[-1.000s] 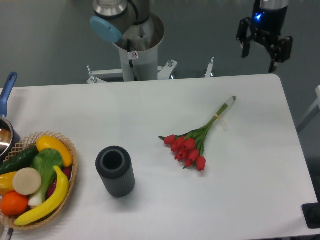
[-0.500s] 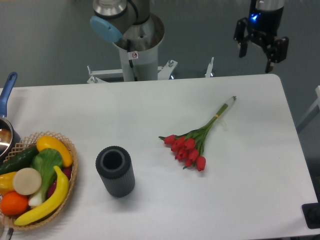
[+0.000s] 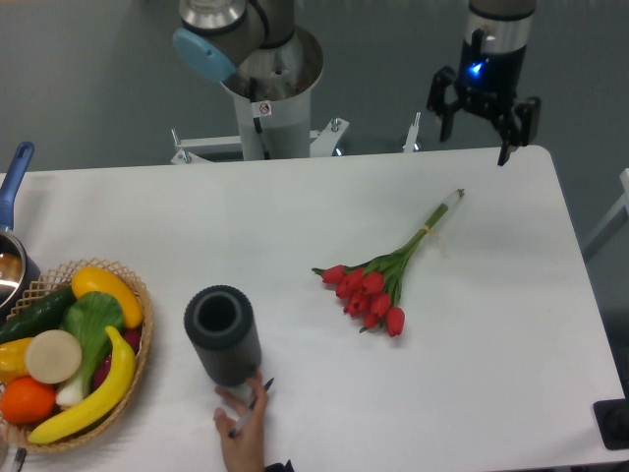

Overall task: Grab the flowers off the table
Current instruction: 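Move the open gripper down toward the red tulip stems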

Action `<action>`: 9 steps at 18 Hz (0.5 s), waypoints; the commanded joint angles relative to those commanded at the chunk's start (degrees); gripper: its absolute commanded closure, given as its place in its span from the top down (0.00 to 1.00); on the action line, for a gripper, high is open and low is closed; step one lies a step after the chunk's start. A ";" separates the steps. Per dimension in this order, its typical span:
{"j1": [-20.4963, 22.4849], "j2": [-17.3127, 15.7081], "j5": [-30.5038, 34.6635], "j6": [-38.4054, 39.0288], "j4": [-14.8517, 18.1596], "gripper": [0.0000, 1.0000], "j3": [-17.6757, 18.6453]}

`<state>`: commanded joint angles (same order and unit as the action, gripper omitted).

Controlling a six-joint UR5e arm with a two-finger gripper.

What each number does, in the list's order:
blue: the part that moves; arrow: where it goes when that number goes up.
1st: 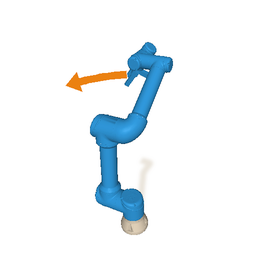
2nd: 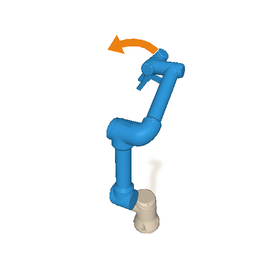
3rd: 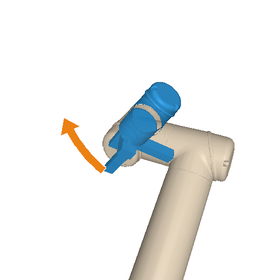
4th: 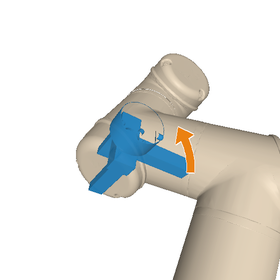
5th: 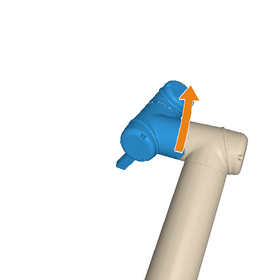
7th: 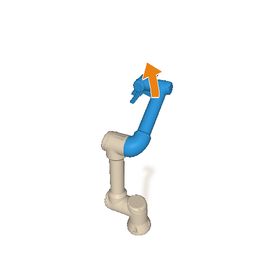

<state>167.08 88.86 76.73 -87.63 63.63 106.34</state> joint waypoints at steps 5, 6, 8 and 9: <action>-0.44 0.70 -3.60 5.10 -0.44 1.00 3.16; -1.05 1.49 -3.61 5.10 -0.61 1.00 3.61; -1.85 2.63 -3.52 5.19 -1.84 1.00 4.14; -2.02 3.07 -3.35 5.19 -3.76 1.00 5.18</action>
<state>165.06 91.93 73.39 -82.44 59.87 111.52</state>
